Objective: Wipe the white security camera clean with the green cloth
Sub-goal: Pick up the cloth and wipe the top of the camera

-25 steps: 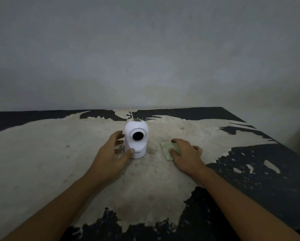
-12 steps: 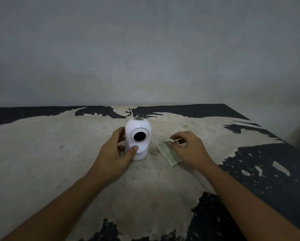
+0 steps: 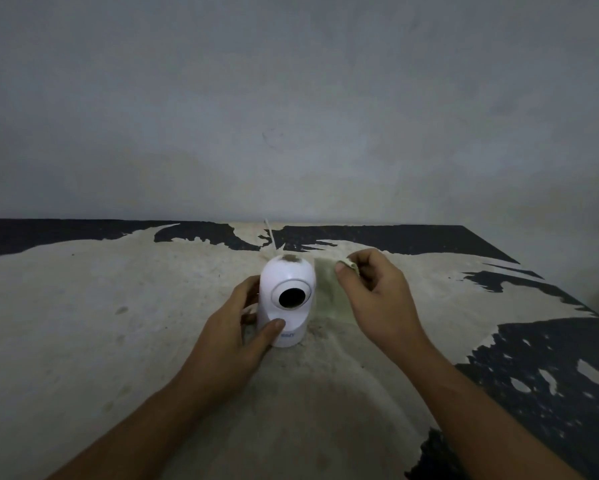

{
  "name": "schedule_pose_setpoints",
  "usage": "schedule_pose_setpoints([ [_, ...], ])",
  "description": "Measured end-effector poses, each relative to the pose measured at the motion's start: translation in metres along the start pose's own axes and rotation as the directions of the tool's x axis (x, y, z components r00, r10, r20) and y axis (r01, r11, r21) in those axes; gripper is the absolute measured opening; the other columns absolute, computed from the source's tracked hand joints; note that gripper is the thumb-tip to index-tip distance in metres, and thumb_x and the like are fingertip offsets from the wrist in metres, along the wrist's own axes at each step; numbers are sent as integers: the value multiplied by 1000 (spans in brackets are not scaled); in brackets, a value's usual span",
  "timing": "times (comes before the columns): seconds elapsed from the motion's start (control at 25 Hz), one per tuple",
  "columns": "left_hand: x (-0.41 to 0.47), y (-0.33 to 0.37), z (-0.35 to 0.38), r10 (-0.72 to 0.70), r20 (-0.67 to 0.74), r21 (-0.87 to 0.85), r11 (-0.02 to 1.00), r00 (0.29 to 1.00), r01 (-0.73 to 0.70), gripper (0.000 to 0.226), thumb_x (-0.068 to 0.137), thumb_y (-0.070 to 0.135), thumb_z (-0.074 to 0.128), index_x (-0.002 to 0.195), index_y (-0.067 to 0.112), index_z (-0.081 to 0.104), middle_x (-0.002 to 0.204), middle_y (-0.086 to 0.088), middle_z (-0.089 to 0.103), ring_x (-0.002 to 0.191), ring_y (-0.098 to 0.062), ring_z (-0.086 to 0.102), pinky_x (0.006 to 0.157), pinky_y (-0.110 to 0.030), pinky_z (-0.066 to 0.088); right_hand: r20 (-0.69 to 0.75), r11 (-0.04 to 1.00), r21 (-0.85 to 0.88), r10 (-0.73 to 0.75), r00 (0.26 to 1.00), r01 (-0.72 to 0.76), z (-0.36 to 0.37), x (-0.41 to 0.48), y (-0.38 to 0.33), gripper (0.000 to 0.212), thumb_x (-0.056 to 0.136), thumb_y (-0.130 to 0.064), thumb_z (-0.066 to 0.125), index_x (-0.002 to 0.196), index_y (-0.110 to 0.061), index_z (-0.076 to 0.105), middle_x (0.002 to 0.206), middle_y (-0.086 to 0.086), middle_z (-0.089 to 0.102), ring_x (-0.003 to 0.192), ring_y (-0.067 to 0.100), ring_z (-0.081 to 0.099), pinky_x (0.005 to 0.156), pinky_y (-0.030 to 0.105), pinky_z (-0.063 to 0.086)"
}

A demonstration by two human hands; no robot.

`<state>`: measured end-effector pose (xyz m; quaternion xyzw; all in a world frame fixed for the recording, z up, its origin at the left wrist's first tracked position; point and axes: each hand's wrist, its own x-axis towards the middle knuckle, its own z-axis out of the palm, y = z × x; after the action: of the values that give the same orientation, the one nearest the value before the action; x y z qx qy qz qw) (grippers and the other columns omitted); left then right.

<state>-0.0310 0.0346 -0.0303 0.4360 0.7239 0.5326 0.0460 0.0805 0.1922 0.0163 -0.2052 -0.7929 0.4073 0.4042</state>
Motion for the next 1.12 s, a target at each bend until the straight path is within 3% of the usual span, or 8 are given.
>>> schedule_pose_setpoints([
  [0.16, 1, -2, 1, -2, 2, 0, 1000, 1000, 2, 57, 75, 41, 61, 123, 43, 30, 120, 30, 43, 103, 10, 45, 77, -2, 37, 180, 992, 122, -13, 984, -9, 12, -7, -3, 9, 91, -15, 62, 99, -17, 64, 99, -10, 70, 96, 3, 65, 81, 17, 53],
  [0.28, 2, -3, 1, -3, 8, -8, 1000, 1000, 3, 58, 76, 37, 62, 123, 42, 28, 121, 26, 42, 106, 4, 45, 78, -5, 36, 230, 992, 127, -47, 972, 17, 15, -9, -1, 16, 88, -29, 64, 103, -23, 62, 105, -11, 68, 105, 7, 63, 85, 25, 55],
  [0.4, 3, -3, 1, 6, 10, -12, 1000, 1000, -6, 59, 76, 38, 62, 121, 45, 26, 116, 33, 40, 97, 15, 44, 73, 1, 37, 173, 990, 129, -82, 981, 60, 18, -9, -3, 19, 84, -40, 56, 100, -30, 63, 100, -15, 68, 101, 3, 63, 79, 17, 53],
  [0.48, 4, -2, 0, -2, 17, -4, 1000, 1000, 2, 58, 74, 41, 60, 120, 47, 24, 111, 40, 35, 93, 22, 41, 69, 4, 37, 96, 979, 174, -120, 988, 102, 24, -12, -2, 14, 88, -27, 58, 101, -31, 62, 102, -17, 68, 101, 2, 63, 76, 12, 52],
  [0.6, 5, -3, 0, -8, 19, -15, 1000, 1000, 8, 60, 70, 48, 56, 122, 46, 25, 115, 36, 38, 99, 17, 44, 75, 3, 37, -28, 964, 233, -126, 992, 129, 29, -18, 5, 27, 88, -11, 64, 106, -31, 61, 107, -16, 68, 103, 1, 64, 77, 12, 53],
  [0.76, 5, -5, 2, -23, 7, -25, 999, 1000, 23, 62, 66, 51, 54, 120, 45, 25, 121, 26, 41, 110, 0, 46, 90, -15, 40, -25, 972, 76, -220, 975, 221, 36, -27, 11, 34, 84, -34, 64, 114, -20, 66, 121, -12, 64, 114, 2, 58, 88, 25, 54],
  [0.92, 6, -6, 1, -13, 7, -21, 1000, 1000, 14, 57, 66, 52, 54, 113, 55, 22, 113, 37, 37, 98, 14, 45, 83, -4, 36, -104, 951, -29, -309, 945, 308, 37, -27, 16, 31, 87, -32, 56, 114, -20, 64, 118, -12, 64, 112, -1, 59, 92, 30, 53],
  [1.12, 6, -7, 2, -38, -3, -37, 999, 999, 38, 59, 65, 53, 55, 114, 54, 21, 106, 45, 31, 90, 22, 41, 74, 1, 36, -67, 796, -237, -586, 808, 557, 37, -30, 13, 26, 86, -19, 59, 107, -5, 68, 112, 1, 67, 110, 9, 61, 93, 34, 52],
])
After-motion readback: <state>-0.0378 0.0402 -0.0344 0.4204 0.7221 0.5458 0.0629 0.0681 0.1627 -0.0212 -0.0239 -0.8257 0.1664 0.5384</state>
